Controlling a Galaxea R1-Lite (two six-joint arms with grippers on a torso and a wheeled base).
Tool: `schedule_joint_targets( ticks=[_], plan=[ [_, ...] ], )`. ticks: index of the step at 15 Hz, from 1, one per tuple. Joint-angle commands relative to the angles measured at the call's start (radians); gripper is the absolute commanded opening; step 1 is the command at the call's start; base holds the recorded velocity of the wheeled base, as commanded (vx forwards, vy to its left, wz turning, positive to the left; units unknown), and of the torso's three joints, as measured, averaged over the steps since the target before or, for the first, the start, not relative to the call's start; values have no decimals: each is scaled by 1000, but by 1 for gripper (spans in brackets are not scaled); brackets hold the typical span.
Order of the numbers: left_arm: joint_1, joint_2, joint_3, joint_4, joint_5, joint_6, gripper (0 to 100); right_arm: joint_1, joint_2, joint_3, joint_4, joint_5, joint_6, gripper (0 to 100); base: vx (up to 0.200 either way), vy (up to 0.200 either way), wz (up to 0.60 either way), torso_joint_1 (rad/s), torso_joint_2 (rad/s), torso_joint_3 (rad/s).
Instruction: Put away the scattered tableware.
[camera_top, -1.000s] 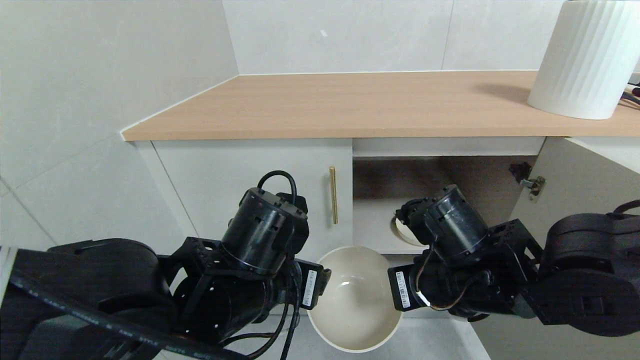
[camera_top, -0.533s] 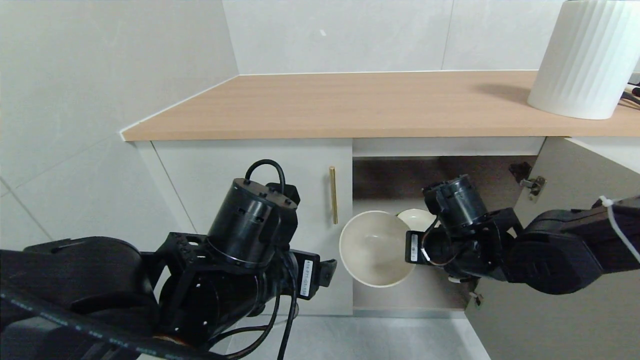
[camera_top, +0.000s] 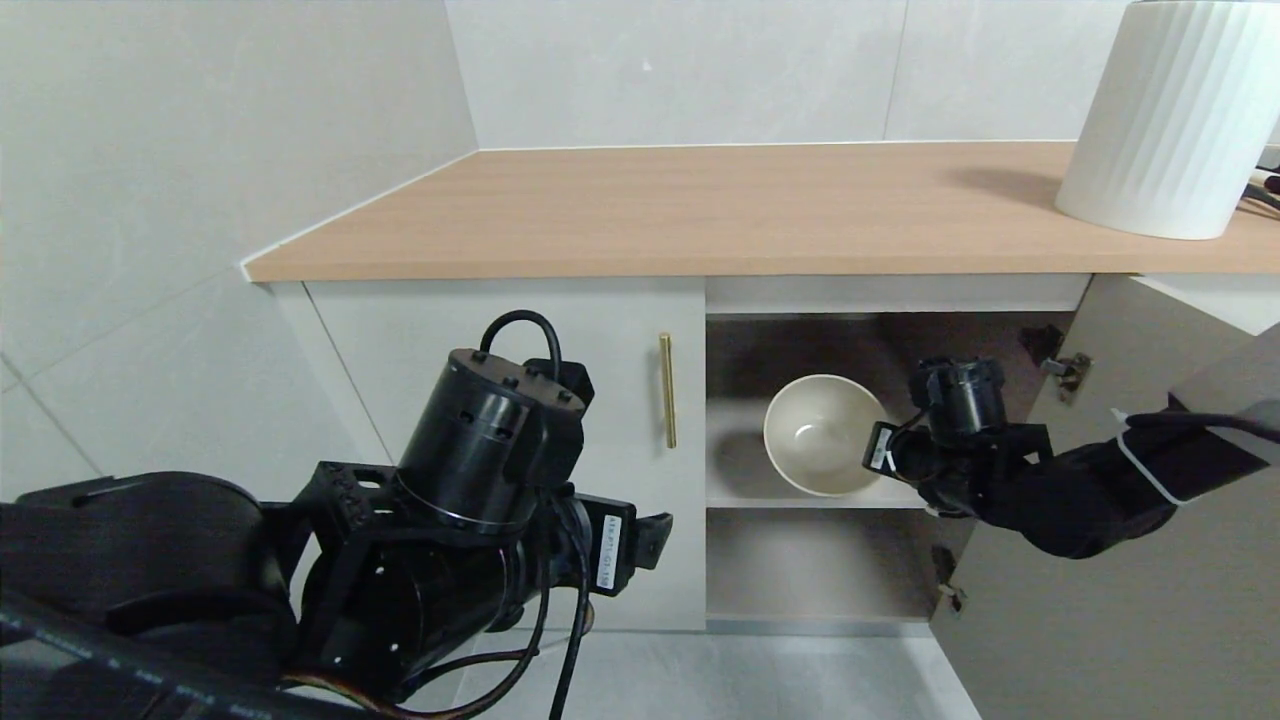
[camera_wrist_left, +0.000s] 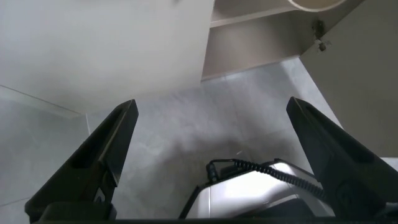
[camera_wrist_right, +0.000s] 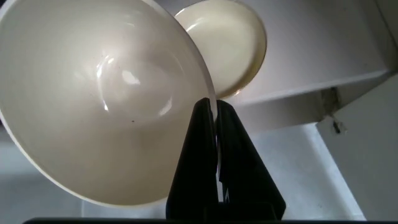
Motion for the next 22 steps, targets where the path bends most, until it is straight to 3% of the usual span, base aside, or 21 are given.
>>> schedule_joint_targets(
  ticks=[1,11,22],
  plan=[
    [0,-3,0,0,0,-1,100,-36,86,-65,3,-4,0,0,0,0,0,0,0,0],
    [0,2,-2,0,0,-2,100,-109,216,-206,8,-21,6,0,0,0,0,0,0,0],
    [3,6,-2,0,0,-4,100,-125,253,-241,8,-24,4,0,0,0,0,0,0,0]
  ],
)
